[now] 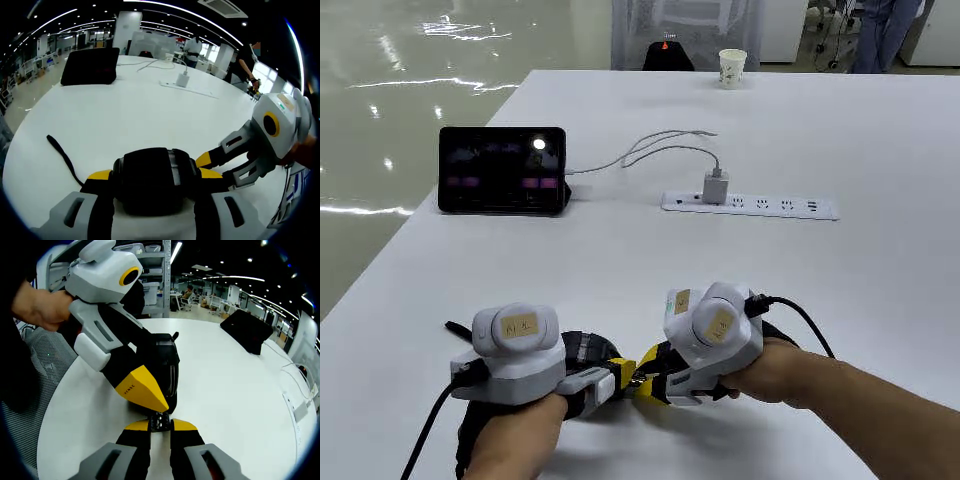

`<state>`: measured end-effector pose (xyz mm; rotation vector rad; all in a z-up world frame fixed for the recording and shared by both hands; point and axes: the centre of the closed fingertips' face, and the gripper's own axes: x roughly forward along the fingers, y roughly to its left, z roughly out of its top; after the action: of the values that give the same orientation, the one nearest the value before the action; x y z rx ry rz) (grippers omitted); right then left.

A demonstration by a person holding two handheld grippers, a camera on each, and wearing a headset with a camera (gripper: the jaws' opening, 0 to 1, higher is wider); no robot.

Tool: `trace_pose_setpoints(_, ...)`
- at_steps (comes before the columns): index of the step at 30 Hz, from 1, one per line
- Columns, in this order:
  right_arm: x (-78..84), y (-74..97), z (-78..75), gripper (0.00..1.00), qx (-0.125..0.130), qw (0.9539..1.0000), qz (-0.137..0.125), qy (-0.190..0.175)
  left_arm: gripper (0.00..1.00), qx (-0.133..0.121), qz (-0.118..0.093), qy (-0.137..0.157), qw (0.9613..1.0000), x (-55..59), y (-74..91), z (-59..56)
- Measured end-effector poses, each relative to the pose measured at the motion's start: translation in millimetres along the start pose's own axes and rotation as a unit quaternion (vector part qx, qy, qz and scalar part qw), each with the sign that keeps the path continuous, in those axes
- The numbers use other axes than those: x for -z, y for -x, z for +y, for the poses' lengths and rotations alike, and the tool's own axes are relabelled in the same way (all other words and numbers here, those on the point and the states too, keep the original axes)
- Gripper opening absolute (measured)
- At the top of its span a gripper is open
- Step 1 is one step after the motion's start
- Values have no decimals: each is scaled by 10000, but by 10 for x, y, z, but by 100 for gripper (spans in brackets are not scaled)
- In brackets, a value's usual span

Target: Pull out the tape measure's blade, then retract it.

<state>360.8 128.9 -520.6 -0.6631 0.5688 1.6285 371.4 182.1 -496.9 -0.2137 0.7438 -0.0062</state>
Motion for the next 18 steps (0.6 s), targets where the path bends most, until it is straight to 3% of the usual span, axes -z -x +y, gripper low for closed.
trace_pose_setpoints(18, -34, -41, 12, 11, -18, 10000, 25, 72, 61, 55, 48, -8, 10000, 1, 2, -12)
